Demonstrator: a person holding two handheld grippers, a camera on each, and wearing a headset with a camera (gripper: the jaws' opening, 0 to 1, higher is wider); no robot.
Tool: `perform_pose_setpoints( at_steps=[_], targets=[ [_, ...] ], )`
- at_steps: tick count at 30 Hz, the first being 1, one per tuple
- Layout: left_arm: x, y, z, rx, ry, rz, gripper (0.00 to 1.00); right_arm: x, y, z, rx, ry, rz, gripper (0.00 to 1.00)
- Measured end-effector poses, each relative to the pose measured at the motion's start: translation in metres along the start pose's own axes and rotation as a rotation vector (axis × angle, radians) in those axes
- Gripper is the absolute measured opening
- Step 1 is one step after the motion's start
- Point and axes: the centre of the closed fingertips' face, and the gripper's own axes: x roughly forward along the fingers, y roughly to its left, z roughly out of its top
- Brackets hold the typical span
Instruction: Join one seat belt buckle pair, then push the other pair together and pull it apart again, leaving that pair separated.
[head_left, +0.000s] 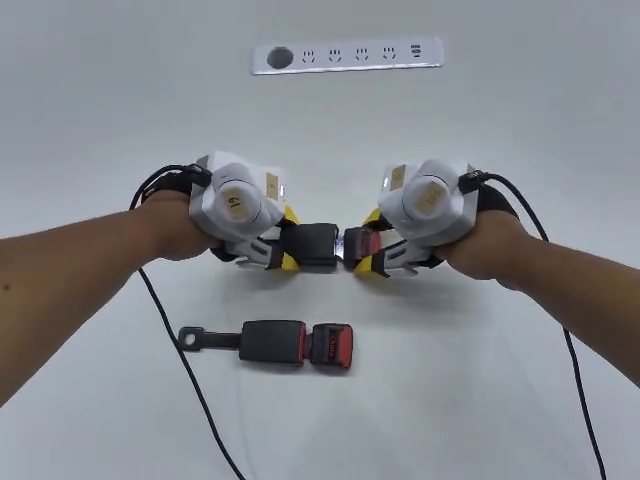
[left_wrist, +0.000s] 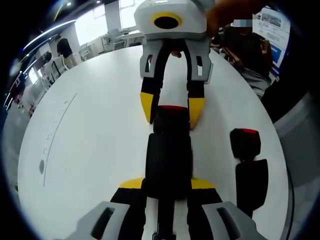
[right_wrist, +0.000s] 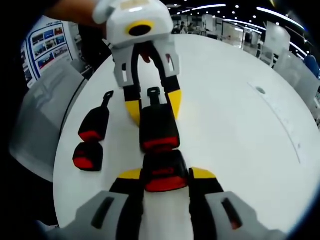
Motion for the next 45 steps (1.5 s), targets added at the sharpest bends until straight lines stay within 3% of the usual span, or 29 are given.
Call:
perform_pose_setpoints(
  at_steps=[21, 31, 45],
  targets=[
    [0.001, 0.001, -0.001, -0.001, 0.013, 0.001, 0.32, -0.001, 0.001, -0.002, -0.014, 0.014, -0.004, 0.34],
    [0.000, 0.000, -0.001, -0.006, 0.005, -0.001, 0.32, -0.013, 0.003, -0.013, -0.025, 0.050, -0.003, 0.34],
    [0.001, 0.001, -0.002, -0.007, 0.011, -0.002, 0.32, -0.028, 0.006, -0.023, -0.016, 0.019, -0.007, 0.35]
  ],
)
